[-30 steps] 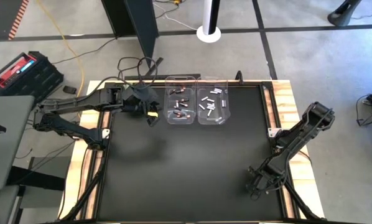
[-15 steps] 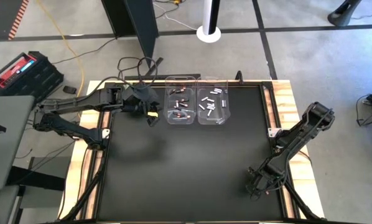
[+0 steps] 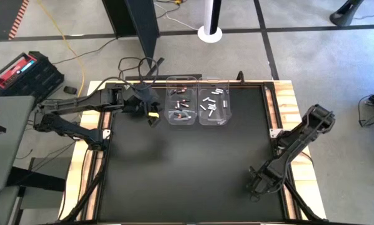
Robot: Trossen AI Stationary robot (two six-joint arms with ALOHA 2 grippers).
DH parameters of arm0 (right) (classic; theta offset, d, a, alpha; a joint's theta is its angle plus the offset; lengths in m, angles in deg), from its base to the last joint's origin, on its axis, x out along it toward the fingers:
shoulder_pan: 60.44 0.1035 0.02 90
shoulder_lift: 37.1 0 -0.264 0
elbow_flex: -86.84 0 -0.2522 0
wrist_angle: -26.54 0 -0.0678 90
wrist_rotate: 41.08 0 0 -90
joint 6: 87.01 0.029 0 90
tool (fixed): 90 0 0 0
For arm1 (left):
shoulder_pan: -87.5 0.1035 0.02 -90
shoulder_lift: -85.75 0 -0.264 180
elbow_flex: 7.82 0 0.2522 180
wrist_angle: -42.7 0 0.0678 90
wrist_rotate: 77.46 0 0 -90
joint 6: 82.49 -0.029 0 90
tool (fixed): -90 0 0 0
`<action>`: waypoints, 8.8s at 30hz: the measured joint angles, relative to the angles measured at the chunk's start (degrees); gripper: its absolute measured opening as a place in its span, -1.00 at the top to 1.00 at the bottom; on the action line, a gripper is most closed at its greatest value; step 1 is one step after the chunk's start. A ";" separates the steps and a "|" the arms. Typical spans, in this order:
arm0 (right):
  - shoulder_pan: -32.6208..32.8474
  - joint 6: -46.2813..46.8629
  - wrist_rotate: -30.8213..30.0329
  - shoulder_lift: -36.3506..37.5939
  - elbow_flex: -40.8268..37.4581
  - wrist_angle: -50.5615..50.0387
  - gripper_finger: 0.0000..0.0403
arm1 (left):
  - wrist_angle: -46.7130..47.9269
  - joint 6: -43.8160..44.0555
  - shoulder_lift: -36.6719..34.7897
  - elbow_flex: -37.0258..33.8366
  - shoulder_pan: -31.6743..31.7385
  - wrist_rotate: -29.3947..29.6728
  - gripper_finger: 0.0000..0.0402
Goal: Sort batteries
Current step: Put the small black battery into the left transparent bin, then return to Home Position
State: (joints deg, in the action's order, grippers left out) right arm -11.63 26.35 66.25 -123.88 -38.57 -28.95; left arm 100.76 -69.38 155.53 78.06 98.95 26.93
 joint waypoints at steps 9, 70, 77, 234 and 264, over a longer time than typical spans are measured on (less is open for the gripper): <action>-4.29 -3.02 -4.86 0.02 3.10 -1.82 0.76 | -0.03 -0.71 0.00 0.00 0.02 -0.02 0.40; -73.93 -104.63 -14.66 -42.67 81.69 -9.09 0.76 | -2.71 -2.75 2.00 0.04 4.11 2.16 0.40; -73.97 -108.93 -14.67 -51.92 88.62 -16.15 0.76 | -2.46 0.02 3.29 0.03 4.39 2.14 0.40; -43.43 -96.78 -21.88 82.73 -35.61 31.67 0.46 | -45.80 -2.56 -69.53 -71.69 -7.13 -13.14 0.40; -43.91 -102.86 -21.51 80.68 -40.41 43.55 0.46 | -45.16 -2.56 -69.46 -70.69 -7.13 -13.03 0.40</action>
State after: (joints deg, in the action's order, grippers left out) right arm -55.54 -76.51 44.73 -43.20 -78.97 14.59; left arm 55.60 -71.94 86.07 7.37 91.82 13.90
